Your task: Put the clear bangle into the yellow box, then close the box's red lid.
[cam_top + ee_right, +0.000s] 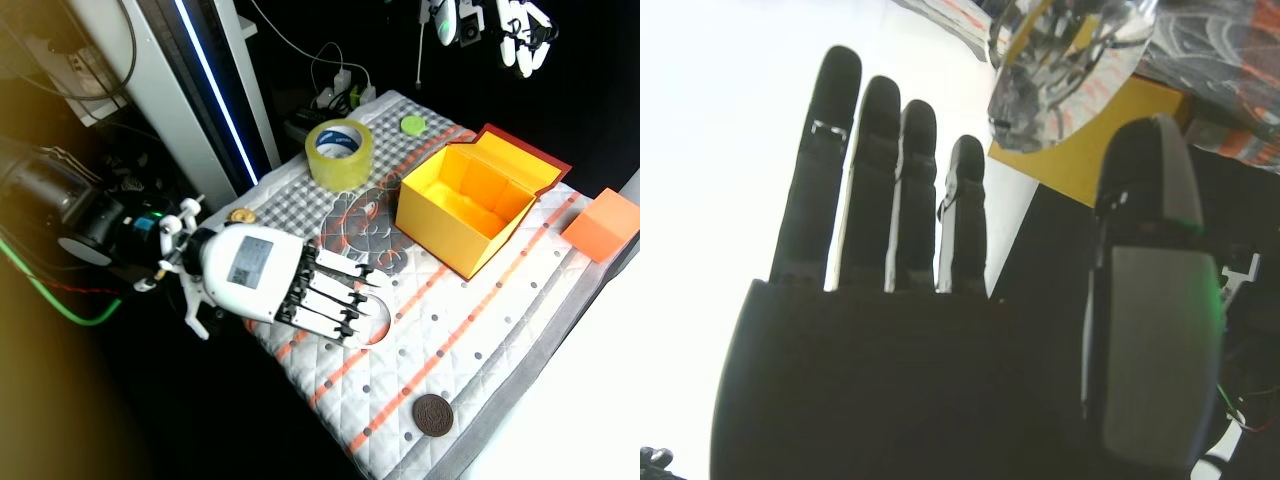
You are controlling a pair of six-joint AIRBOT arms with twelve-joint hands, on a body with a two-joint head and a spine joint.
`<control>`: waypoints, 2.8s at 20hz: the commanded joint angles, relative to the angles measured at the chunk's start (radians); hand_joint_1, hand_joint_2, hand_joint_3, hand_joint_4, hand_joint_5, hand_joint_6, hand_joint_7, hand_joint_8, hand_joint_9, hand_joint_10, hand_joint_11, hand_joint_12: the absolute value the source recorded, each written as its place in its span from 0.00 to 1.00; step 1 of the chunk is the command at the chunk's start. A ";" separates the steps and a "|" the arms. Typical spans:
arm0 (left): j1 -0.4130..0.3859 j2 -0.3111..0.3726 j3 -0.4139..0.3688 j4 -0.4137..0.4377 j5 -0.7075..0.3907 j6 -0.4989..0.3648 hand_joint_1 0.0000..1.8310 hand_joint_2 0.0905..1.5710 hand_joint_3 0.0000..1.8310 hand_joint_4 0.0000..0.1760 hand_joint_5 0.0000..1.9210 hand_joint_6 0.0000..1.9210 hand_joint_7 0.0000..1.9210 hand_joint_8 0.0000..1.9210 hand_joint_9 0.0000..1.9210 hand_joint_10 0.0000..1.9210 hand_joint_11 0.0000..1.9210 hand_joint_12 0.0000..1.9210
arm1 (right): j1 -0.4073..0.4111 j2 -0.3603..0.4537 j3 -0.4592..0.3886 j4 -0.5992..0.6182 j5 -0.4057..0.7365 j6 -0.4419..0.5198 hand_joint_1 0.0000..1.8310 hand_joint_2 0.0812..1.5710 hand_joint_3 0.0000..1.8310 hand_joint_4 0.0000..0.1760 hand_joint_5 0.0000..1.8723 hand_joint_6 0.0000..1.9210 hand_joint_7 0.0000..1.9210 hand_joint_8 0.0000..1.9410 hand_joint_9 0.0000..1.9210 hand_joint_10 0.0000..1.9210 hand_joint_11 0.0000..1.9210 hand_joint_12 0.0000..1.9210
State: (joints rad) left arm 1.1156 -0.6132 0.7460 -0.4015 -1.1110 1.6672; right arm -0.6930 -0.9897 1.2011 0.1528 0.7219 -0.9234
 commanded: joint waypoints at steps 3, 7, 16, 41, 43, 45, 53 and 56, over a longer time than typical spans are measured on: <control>-0.011 0.000 0.004 0.008 -0.121 -0.006 0.11 0.77 0.00 1.00 0.19 0.00 0.21 0.00 0.24 0.00 0.00 0.49 | 0.016 -0.009 0.023 0.006 0.047 -0.002 0.42 0.57 0.00 0.59 0.23 0.00 0.30 0.00 0.33 0.00 0.20 0.43; -0.011 0.000 0.003 0.008 -0.121 -0.006 0.13 0.77 0.00 1.00 0.19 0.00 0.21 0.00 0.24 0.00 0.00 0.49 | 0.016 -0.027 0.039 0.006 0.004 -0.003 0.58 0.61 0.00 0.60 0.26 0.00 0.33 0.00 0.36 0.01 0.23 0.47; -0.011 0.000 0.000 0.008 -0.128 -0.006 0.11 0.77 0.00 1.00 0.19 0.00 0.22 0.00 0.25 0.00 0.01 0.52 | 0.015 -0.060 0.065 0.011 -0.051 -0.005 0.64 0.66 0.00 0.00 0.45 0.00 0.53 0.13 0.61 0.00 0.35 0.59; -0.008 -0.024 0.008 -0.008 -0.119 -0.006 0.04 0.80 0.00 1.00 0.16 0.00 0.21 0.00 0.27 0.00 0.07 0.39 | 0.167 -0.006 -0.009 -0.143 0.215 0.072 0.71 0.64 0.00 0.00 0.55 0.38 0.70 0.26 0.80 0.01 0.64 0.41; -0.009 -0.028 0.011 -0.008 -0.115 -0.006 0.05 0.79 0.00 1.00 0.16 0.00 0.22 0.00 0.29 0.01 0.08 0.39 | 0.204 -0.034 0.012 -0.165 0.197 0.082 0.70 0.65 0.00 0.00 0.53 0.41 0.68 0.31 0.80 0.00 0.63 0.44; -0.013 -0.033 0.016 -0.007 -0.110 -0.006 0.04 0.79 0.00 1.00 0.17 0.00 0.23 0.01 0.30 0.01 0.07 0.39 | 0.256 -0.068 0.036 -0.196 0.157 0.084 0.70 0.65 0.00 0.00 0.53 0.40 0.67 0.32 0.80 0.00 0.60 0.44; -0.045 -0.064 0.042 0.002 -0.072 -0.006 0.05 0.79 0.00 1.00 0.16 0.00 0.21 0.00 0.27 0.00 0.06 0.39 | 0.369 -0.145 0.086 -0.258 0.051 0.084 0.64 0.68 0.00 0.00 0.54 0.47 0.73 0.05 0.81 0.00 0.61 0.55; -0.048 -0.065 0.044 0.002 -0.071 -0.006 0.05 0.79 0.00 1.00 0.17 0.00 0.24 0.00 0.28 0.00 0.08 0.42 | 0.408 -0.157 0.087 -0.290 0.031 0.084 0.64 0.69 0.00 0.00 0.52 0.49 0.67 0.21 0.81 0.00 0.62 0.55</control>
State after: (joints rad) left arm 1.0782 -0.6769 0.7834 -0.4103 -1.0626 1.6672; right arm -0.3016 -1.1507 1.2846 -0.1562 0.6014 -0.8455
